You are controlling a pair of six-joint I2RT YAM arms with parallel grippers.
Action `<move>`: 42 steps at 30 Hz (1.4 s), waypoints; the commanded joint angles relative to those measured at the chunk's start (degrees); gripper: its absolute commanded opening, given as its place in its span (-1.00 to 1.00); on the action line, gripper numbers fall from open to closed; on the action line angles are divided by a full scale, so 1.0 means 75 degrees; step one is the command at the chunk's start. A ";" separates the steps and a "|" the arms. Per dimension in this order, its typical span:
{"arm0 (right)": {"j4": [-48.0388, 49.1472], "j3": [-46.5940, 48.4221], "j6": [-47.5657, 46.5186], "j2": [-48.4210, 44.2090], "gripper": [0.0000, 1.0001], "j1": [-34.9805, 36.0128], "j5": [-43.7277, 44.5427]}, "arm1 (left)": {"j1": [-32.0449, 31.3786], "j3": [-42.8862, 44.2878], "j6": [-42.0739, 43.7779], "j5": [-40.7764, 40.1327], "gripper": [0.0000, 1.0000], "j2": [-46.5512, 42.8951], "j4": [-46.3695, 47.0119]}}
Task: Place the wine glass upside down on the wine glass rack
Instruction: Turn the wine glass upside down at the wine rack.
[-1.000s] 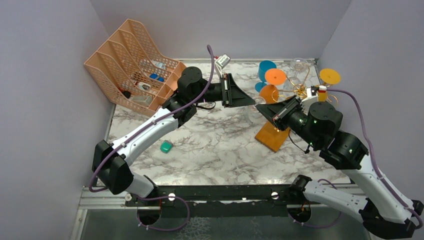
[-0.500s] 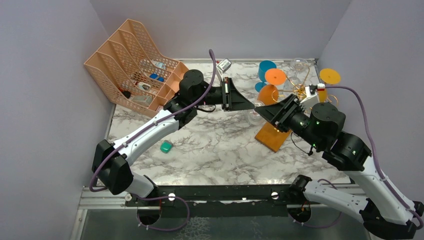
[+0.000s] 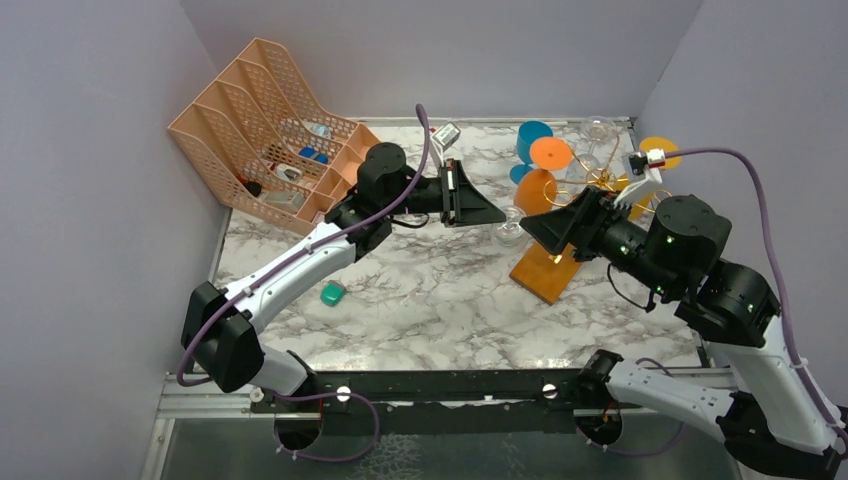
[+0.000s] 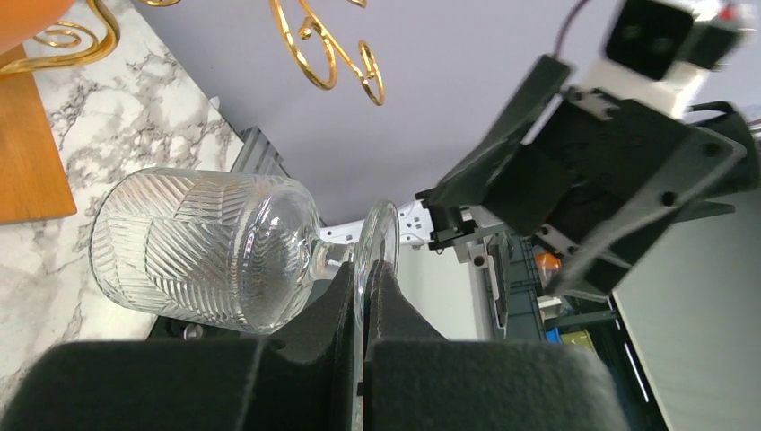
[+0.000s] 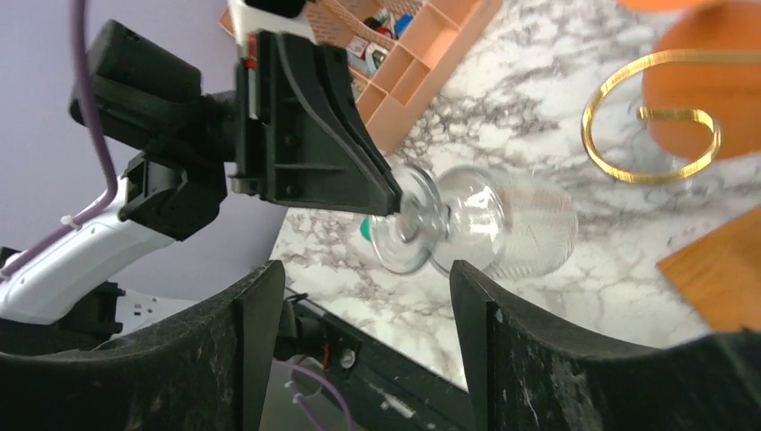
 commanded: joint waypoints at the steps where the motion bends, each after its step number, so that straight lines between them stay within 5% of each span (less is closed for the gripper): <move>1: -0.0419 0.1195 -0.2400 0.0815 0.41 0.0017 -0.0420 | 0.0111 0.0114 -0.0034 -0.0056 -1.00 -0.0364 -0.0134; 9: -0.1374 0.3093 -0.5786 0.2784 0.48 0.0017 -0.1605 | 0.0316 0.0401 -0.0115 -0.0165 -1.00 -0.0383 -0.0828; 21: -0.1376 0.2204 -0.8691 0.2541 0.51 0.0020 -0.3363 | 0.0680 0.0891 0.0221 -0.0079 -1.00 -0.0516 -0.1529; 32: -0.1227 0.2160 -0.8870 0.2757 0.62 0.0014 -0.2781 | 0.0760 0.0837 0.0285 0.0198 -1.00 -0.0648 -0.1345; 42: -0.0467 0.1931 -0.8712 0.2955 0.28 0.0020 -0.2664 | 0.0760 0.0661 0.0252 0.0369 -1.00 -0.0802 -0.1364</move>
